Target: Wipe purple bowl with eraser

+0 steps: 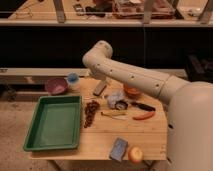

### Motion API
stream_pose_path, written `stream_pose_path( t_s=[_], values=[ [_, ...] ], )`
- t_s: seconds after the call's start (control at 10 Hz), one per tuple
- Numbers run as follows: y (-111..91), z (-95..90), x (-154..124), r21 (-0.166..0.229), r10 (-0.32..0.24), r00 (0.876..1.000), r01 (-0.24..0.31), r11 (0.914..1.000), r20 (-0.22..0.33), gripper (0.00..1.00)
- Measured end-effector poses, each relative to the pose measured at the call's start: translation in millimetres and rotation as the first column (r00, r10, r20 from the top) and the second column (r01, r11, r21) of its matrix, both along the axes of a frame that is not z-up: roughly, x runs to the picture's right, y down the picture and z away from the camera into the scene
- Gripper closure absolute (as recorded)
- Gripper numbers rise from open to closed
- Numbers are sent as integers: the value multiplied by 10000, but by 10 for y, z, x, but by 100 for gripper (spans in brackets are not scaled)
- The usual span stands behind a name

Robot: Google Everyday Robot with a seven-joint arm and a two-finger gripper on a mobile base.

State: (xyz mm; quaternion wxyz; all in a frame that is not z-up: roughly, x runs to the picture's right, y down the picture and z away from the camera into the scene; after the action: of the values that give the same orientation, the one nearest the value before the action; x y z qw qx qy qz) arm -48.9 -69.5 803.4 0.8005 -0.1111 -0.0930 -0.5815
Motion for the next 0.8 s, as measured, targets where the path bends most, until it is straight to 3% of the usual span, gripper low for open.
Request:
stream_pose_path(
  t_s=[0.3,0.6,0.8],
  values=[
    [-115,89,-69,-322,156,9971,-181,9993,-748,20],
    [66,365,13,-624,574,9910,-653,9959,-1208,20],
    [148,499,114,-419,1266,9883,-1305,9906,-851,20]
  ],
)
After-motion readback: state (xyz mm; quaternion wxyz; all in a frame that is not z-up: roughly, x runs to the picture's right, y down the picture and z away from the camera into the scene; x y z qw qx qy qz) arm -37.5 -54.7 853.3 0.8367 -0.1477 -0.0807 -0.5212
